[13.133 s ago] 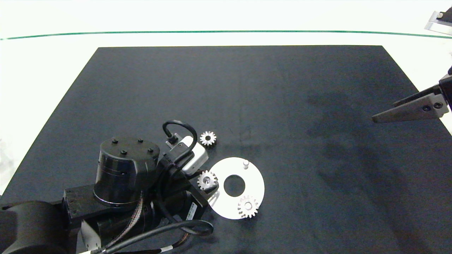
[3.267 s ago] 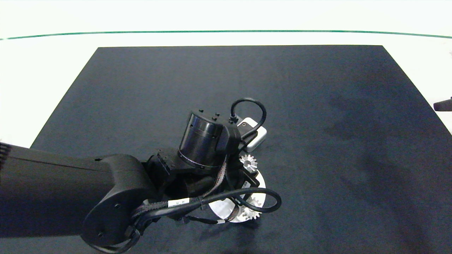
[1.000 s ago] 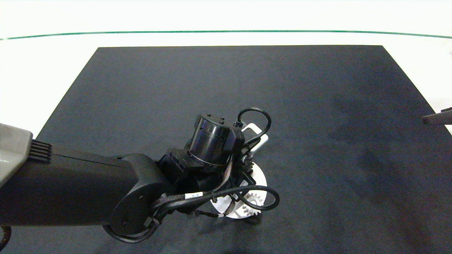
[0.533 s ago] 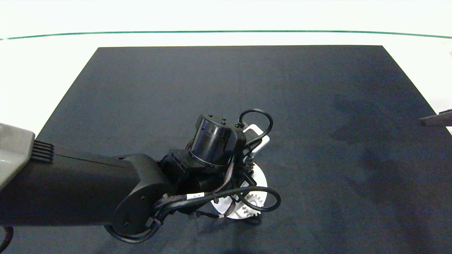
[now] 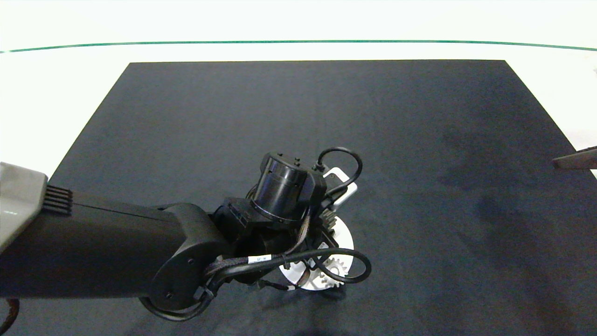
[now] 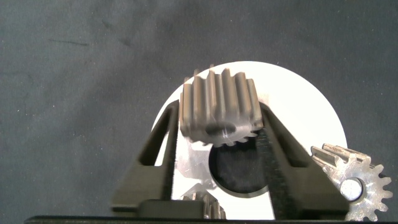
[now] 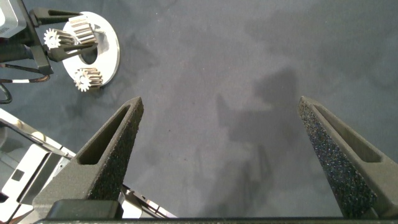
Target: Install three planetary gears onto the carrier pins
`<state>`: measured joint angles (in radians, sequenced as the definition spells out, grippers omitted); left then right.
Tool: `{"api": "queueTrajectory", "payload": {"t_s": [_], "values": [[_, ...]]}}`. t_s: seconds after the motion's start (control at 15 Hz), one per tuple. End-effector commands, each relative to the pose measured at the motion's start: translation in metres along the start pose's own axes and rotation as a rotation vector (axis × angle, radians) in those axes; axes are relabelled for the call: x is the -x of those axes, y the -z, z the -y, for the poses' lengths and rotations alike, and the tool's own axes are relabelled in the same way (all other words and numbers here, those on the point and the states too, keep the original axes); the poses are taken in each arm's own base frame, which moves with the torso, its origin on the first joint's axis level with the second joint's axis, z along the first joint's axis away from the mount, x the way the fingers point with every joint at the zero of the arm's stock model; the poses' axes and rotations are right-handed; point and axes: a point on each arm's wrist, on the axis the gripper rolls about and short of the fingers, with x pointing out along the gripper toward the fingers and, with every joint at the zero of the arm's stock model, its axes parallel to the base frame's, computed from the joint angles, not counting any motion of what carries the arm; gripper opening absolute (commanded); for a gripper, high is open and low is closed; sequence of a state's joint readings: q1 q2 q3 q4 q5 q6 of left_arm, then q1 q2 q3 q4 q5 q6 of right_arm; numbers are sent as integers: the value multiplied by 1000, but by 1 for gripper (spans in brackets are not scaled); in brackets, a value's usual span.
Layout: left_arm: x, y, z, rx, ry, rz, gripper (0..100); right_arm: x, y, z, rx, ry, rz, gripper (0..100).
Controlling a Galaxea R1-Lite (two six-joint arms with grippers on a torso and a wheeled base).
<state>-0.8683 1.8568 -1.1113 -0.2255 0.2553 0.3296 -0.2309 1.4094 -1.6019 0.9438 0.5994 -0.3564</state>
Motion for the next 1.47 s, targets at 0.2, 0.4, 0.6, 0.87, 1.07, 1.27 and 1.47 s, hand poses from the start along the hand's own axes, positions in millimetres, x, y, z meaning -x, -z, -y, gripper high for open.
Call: {"api": "queueTrajectory", "payload": {"t_s": [0.2,0.4,0.6,0.87,1.07,1.27,1.47], "values": [[4,-5,-3,1,-6,9,100,-1,0,1,-2,-5,-3,100],[5,-8,-7,8,-17,20,100,-1,1,1,-4,-6,-5,100],[15,-12,-33,38,-67,11,100,-1,1,1,-3,-6,-7,100],[36,-23,-74,92,-140,6,100,-3,3,1,-4,-10,-15,100],[49,-27,-104,147,-213,28,100,-3,2,2,-5,-10,-14,100],[61,-21,-116,187,-232,-7,100,-4,2,2,-7,-11,-17,100],[62,4,-142,290,-195,-73,100,-5,3,3,-10,-11,-20,100]]}}
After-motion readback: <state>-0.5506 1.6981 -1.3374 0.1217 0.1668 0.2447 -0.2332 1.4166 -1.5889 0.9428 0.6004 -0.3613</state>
